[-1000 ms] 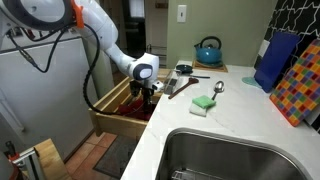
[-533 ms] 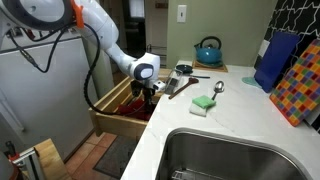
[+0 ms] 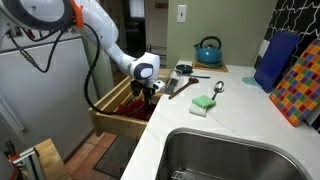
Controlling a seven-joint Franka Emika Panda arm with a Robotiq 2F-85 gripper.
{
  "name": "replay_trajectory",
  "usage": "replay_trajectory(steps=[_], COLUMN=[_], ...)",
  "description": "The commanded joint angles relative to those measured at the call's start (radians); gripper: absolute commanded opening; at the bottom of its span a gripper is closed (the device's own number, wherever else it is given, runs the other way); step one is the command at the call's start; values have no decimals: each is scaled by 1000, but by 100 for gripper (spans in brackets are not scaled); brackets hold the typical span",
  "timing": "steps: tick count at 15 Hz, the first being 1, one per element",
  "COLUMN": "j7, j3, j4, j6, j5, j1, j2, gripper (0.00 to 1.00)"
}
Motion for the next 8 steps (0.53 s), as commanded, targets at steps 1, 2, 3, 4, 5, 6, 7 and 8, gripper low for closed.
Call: replay_trajectory(steps=[1,2,3,4,5,6,7,8], j7=[25,23,23,21,24,23,22,14], j3=[-20,-21,-22,-21,-23,-23,-23,-21], j4=[-7,-8,-8,-8,-8,-8,-9,-7], j6=[15,26,33,41,48,56,67,72], j5=[-30,-35,-40,-41,-46,-50,-56,-59], j1=[17,19,20,20,23,24,26,26], j2=[-2,-1,0,2,3,4,6,10], gripper=[39,46,55,62,59,57,53,48])
